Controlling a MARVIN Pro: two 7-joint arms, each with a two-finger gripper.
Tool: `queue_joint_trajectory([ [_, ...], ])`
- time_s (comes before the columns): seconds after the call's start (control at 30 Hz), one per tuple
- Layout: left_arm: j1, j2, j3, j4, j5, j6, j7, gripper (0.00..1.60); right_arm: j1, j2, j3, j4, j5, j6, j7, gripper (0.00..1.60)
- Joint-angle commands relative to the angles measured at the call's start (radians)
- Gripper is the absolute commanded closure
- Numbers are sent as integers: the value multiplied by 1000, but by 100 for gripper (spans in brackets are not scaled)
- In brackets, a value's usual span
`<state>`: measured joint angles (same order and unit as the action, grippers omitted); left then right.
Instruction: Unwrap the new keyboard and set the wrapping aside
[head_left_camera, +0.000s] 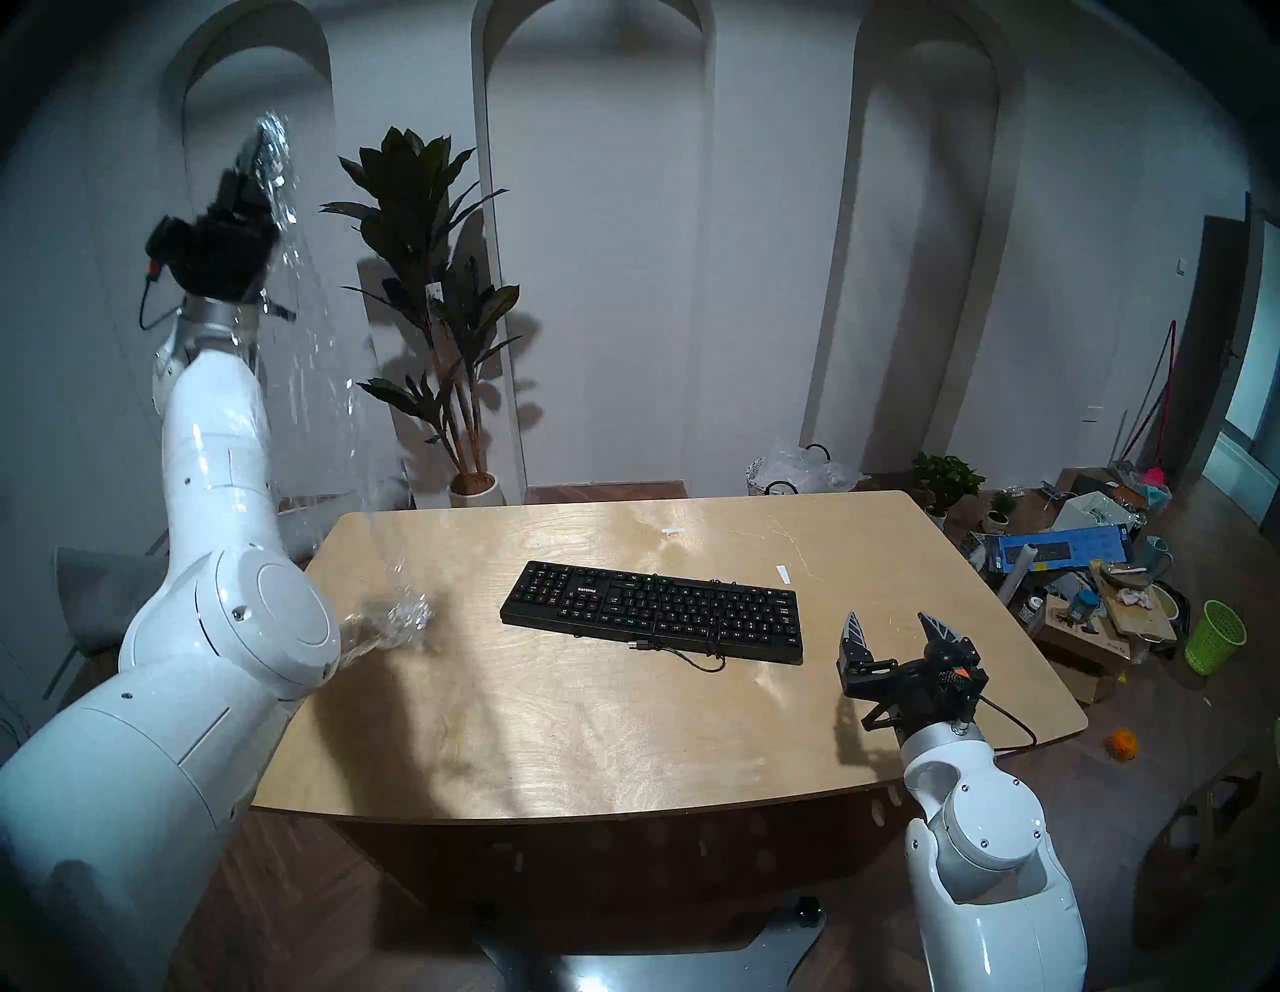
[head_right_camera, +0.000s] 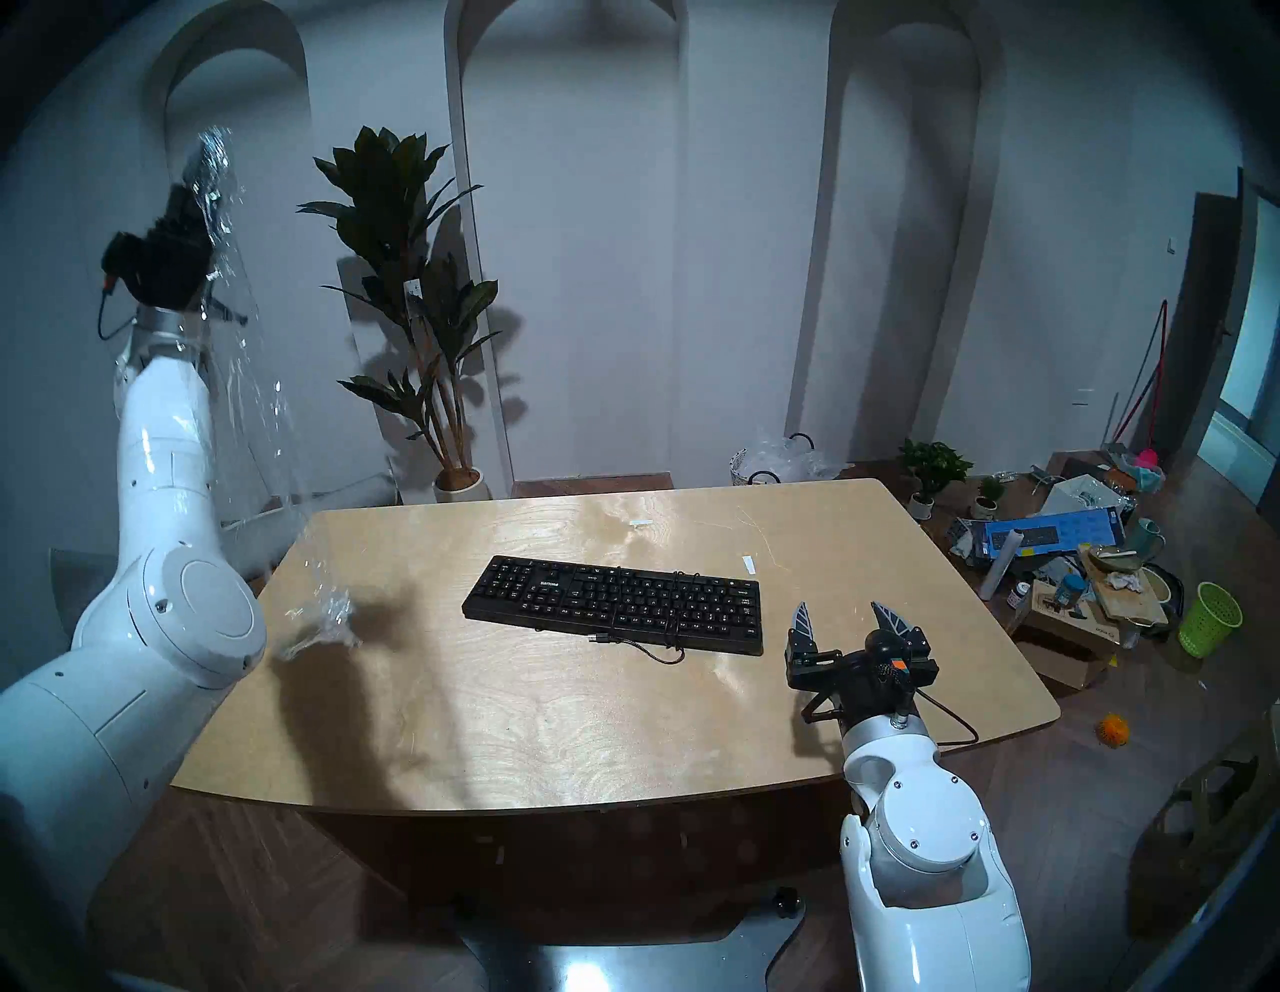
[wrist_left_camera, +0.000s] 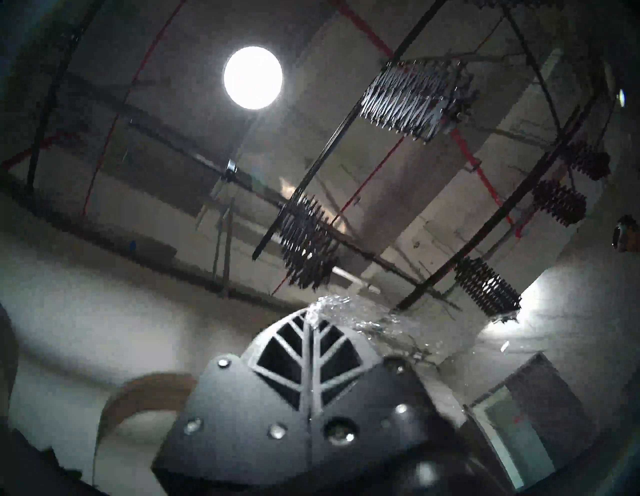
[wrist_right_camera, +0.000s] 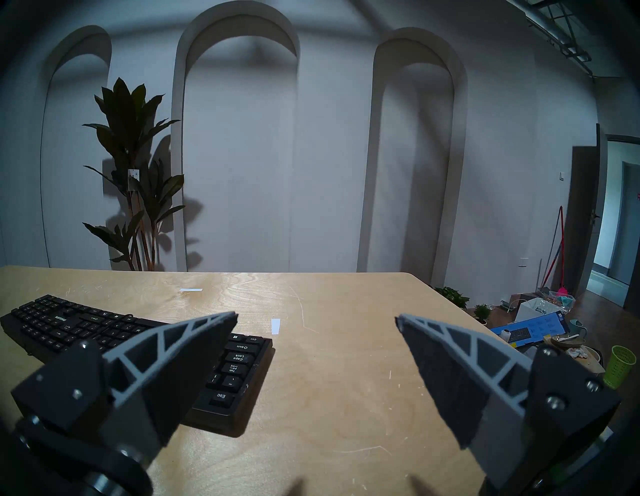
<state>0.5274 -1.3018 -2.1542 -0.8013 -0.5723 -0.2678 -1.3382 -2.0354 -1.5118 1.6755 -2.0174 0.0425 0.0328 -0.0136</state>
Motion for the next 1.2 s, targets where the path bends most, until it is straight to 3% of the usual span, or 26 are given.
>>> queue_joint_trajectory([
  [0.0, 126, 60, -6, 44, 127, -34, -36, 160, 0, 0, 0, -34, -1, -9, 0, 0],
  [0.23, 212, 55, 55, -10, 253, -100, -113, 160, -6, 0, 0, -44, -2, -9, 0, 0],
  [0.27, 253, 50, 75, -58, 289, -130, -118, 160, -9, -1, 0, -48, -2, -8, 0, 0],
  [0.47, 297, 24, 120, -136, 368, -177, -94, 160, -19, -1, 0, -60, -3, -7, -1, 0],
  [0.53, 315, 2, 150, -190, 426, -183, -47, 160, -23, -1, 0, -65, -3, -6, -2, 0],
  [0.63, 317, -15, 165, -218, 463, -176, 0, 160, -24, -1, 0, -67, -3, -5, -2, 0],
  [0.83, 250, -28, 209, -197, 553, -173, 80, 160, -26, -1, 0, -68, -3, -4, -2, 0],
  [1.17, 158, 47, 251, -119, 664, -157, 224, 160, -25, 0, 0, -65, -3, -5, -1, 0],
])
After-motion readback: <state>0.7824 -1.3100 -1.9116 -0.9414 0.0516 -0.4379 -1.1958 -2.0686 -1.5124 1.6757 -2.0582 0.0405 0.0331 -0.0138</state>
